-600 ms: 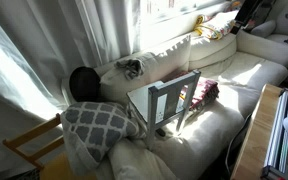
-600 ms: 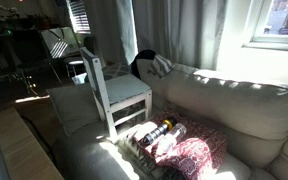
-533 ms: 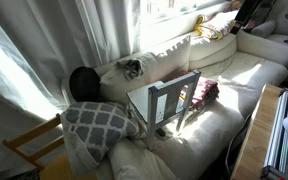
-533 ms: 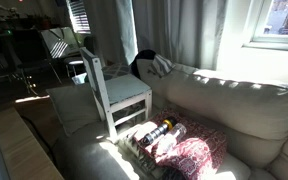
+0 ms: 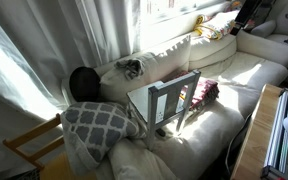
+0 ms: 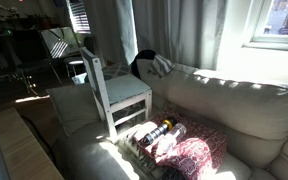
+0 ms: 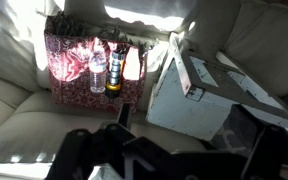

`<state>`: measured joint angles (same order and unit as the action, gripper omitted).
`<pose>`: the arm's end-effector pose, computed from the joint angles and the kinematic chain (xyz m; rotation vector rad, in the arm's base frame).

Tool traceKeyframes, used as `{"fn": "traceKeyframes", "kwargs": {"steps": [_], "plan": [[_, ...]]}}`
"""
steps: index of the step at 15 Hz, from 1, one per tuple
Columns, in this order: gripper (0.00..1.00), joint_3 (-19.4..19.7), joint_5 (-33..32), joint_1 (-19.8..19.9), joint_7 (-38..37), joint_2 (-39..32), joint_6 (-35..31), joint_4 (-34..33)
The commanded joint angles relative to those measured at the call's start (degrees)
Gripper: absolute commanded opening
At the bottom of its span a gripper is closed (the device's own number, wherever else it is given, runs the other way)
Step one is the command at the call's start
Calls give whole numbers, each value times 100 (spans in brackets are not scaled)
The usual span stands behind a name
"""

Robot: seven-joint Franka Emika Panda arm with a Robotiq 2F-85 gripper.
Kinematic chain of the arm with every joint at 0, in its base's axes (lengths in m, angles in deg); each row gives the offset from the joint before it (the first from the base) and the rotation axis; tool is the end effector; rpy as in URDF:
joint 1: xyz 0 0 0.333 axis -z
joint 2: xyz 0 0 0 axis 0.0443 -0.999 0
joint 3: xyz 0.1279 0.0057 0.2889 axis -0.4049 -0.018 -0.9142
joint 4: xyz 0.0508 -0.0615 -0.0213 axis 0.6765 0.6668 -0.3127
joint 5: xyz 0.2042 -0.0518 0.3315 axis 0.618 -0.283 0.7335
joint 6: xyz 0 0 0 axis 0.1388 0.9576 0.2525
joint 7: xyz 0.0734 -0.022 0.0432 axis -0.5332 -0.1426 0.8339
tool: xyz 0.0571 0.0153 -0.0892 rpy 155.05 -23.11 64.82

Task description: Turn the wooden chair to the right

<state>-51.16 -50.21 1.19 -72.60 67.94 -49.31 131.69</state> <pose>0.3311 0.0108 0.4629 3.1110 0.0435 0.2492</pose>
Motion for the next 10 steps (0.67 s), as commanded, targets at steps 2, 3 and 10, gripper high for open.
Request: {"fn": "traceKeyframes", "kwargs": {"steps": [2,3,10], "plan": [[100,-13,521,-795,760,-878,-558,-199],[100,-32,585,-948,925,-1115,-664,-277],[100,-114,1070,-1778,2416,-2979,-1276,-1122]]}}
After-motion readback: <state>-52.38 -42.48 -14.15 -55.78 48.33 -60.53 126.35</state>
